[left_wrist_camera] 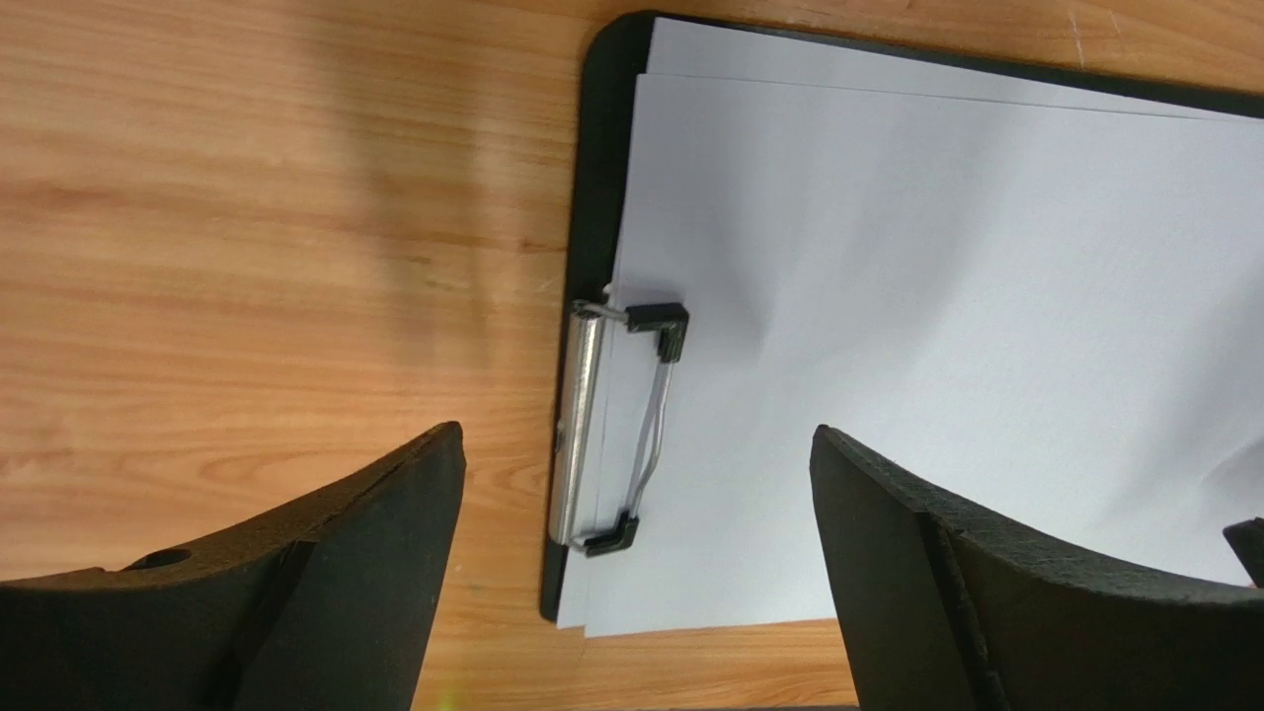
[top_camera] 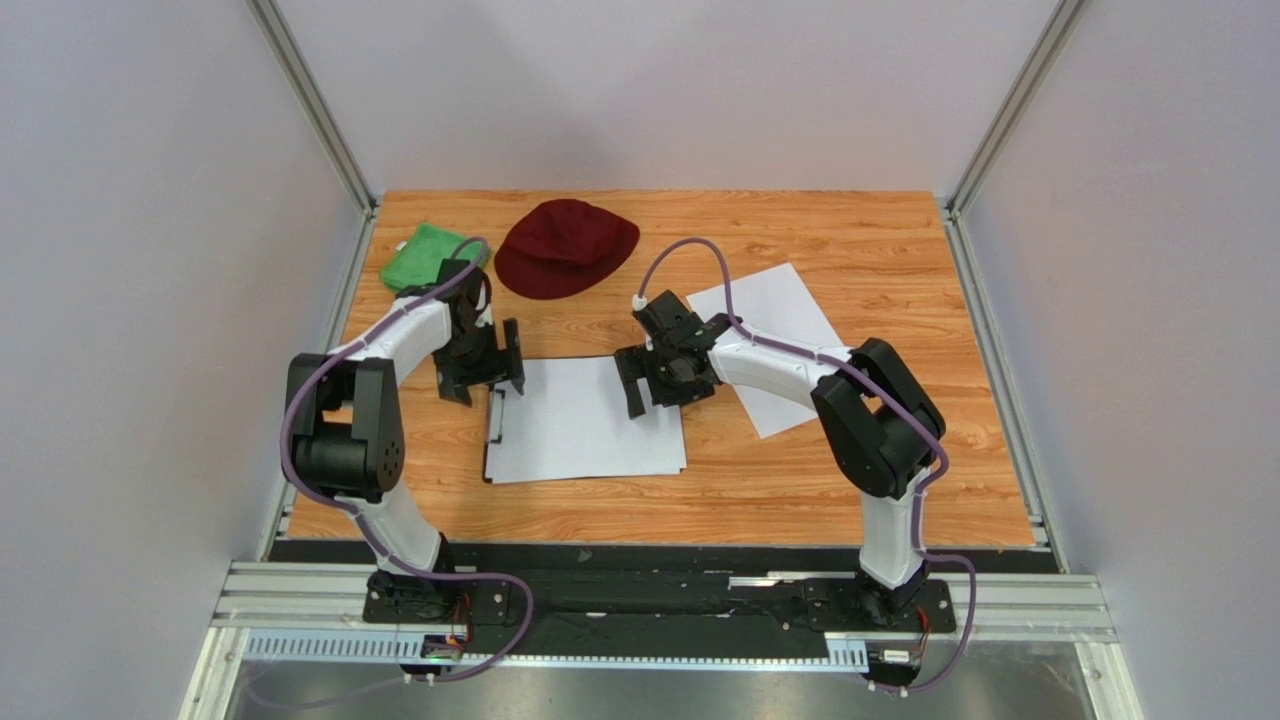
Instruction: Put the files into the folder
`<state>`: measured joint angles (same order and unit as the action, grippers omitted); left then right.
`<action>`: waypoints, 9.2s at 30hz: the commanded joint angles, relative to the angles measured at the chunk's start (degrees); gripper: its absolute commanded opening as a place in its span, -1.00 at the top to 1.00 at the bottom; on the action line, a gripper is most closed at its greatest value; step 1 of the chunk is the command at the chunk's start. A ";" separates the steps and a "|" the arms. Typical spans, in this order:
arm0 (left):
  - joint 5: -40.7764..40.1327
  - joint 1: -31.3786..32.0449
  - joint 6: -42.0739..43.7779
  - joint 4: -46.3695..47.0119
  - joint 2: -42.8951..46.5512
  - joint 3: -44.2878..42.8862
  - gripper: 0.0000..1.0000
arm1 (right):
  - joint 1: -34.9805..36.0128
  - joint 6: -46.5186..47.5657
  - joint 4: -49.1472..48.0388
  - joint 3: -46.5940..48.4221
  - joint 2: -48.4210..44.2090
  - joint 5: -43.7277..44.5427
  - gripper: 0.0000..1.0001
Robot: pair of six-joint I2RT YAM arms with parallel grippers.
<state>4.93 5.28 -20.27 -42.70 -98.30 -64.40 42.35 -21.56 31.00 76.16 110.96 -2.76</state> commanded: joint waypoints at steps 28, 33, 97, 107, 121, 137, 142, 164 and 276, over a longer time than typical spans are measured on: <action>13.62 33.30 -12.67 25.13 -39.64 -56.95 -0.06 | -45.25 -18.42 -1.82 -26.59 -32.57 0.65 -0.75; 11.51 33.31 -25.59 14.50 -51.63 -74.72 -0.03 | -43.93 -24.92 1.95 -22.47 -25.36 5.83 -0.67; 19.24 33.22 -36.59 11.06 -52.87 -67.00 -0.16 | -36.81 -40.14 -64.23 -47.68 -34.05 -16.67 -0.87; 19.59 33.22 -36.59 11.58 -52.87 -66.82 -0.17 | -36.90 -50.57 -67.48 -54.52 -35.98 -6.48 -0.86; 20.73 32.95 -36.95 12.81 -53.05 -66.47 -0.18 | -38.92 -49.91 -87.25 -49.79 -21.84 -19.29 -0.80; 21.35 32.95 -37.03 13.78 -53.05 -66.29 -0.21 | -38.92 -35.93 -43.40 -42.75 -33.68 -11.48 -0.52; 21.79 32.87 -36.51 14.31 -53.31 -66.47 -0.27 | -39.18 -33.99 -42.16 -45.22 -36.43 -8.83 -0.16; 23.36 32.69 -32.64 13.78 -52.52 -66.81 -0.42 | -39.71 -34.16 -31.36 -46.89 -41.70 -4.79 0.46; 0.26 2.98 7.35 -3.18 2.23 -0.90 0.07 | -14.92 1.69 -1.84 2.06 5.84 -30.46 0.94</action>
<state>6.79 8.16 -11.86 -46.39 -101.56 -66.11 28.40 -23.86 26.65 76.82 118.48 -35.57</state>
